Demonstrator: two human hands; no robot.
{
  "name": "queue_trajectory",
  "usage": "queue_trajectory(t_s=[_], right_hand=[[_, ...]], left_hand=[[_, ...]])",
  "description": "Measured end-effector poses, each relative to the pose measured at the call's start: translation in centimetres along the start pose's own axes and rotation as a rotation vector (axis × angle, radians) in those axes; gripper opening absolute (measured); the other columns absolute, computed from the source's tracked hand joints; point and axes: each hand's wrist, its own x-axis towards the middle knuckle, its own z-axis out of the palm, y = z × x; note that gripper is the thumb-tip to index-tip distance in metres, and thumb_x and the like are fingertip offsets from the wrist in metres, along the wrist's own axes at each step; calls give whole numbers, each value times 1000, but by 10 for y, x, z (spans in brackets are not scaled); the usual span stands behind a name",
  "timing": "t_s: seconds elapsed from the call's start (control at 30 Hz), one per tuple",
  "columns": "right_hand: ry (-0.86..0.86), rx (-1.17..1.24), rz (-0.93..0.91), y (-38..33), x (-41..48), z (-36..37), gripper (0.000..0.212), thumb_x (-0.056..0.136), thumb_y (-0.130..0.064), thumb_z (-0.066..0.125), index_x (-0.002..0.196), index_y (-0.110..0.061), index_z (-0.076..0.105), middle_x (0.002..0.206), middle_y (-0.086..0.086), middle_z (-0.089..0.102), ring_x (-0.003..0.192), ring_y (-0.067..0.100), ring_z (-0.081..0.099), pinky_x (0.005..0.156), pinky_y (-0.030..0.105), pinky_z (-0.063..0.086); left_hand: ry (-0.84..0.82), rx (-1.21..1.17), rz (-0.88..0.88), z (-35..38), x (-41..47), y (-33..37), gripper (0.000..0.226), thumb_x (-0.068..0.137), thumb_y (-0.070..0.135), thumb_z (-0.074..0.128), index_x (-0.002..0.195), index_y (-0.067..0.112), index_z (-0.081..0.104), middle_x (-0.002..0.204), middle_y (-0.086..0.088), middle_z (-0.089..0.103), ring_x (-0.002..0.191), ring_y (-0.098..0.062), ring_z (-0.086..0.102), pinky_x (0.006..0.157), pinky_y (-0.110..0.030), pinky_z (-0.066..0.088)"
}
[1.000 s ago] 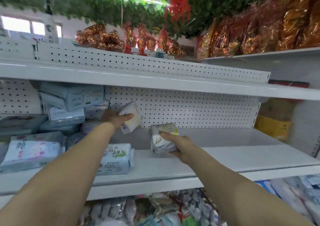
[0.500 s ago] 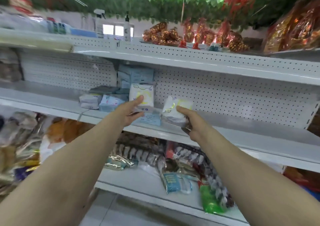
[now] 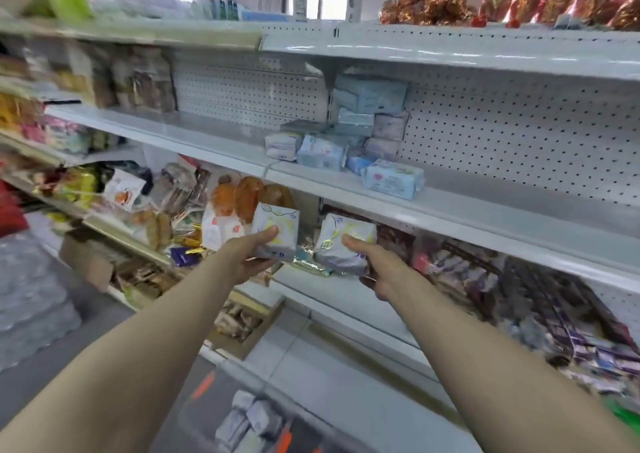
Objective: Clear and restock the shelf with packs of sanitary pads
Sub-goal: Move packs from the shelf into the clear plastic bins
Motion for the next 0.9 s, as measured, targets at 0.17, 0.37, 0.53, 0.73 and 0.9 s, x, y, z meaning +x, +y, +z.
queue_trajectory(t_s=[0.17, 0.37, 0.53, 0.73, 0.9], right_hand=[[24, -23, 135, 60, 41, 29, 39, 72, -32, 89, 103, -13, 75, 91, 0, 78, 81, 15, 71, 72, 27, 54], [102, -19, 344, 139, 105, 76, 70, 57, -45, 96, 115, -14, 71, 105, 1, 76, 90, 17, 69, 77, 30, 53], [173, -21, 513, 210, 158, 109, 63, 60, -48, 94, 111, -18, 73, 108, 2, 75, 87, 17, 69, 63, 25, 51], [187, 45, 684, 292, 199, 138, 54, 61, -32, 95, 104, -7, 75, 77, 4, 71, 69, 13, 62, 62, 26, 52], [171, -21, 746, 366, 231, 146, 62, 71, -36, 88, 120, -2, 70, 104, 22, 72, 95, 27, 69, 94, 40, 56]], left_hand=[[3, 97, -113, -43, 41, -36, 52, 73, 39, 86, 107, 7, 63, 110, -11, 68, 97, -23, 66, 74, -32, 58], [-74, 185, -273, -99, 111, -73, 29, 83, 38, 74, 89, 12, 62, 59, 5, 72, 67, -12, 50, 62, -19, 40], [-34, 203, -431, -162, 182, -102, 53, 56, 51, 90, 82, 14, 62, 70, -7, 75, 67, -10, 48, 68, -23, 43], [64, 190, -578, -221, 254, -167, 60, 51, 46, 92, 90, 9, 65, 86, -6, 64, 77, -17, 61, 68, -27, 50], [158, 151, -610, -248, 298, -242, 27, 82, 27, 80, 77, 11, 60, 56, 0, 64, 58, -12, 60, 67, -28, 41]])
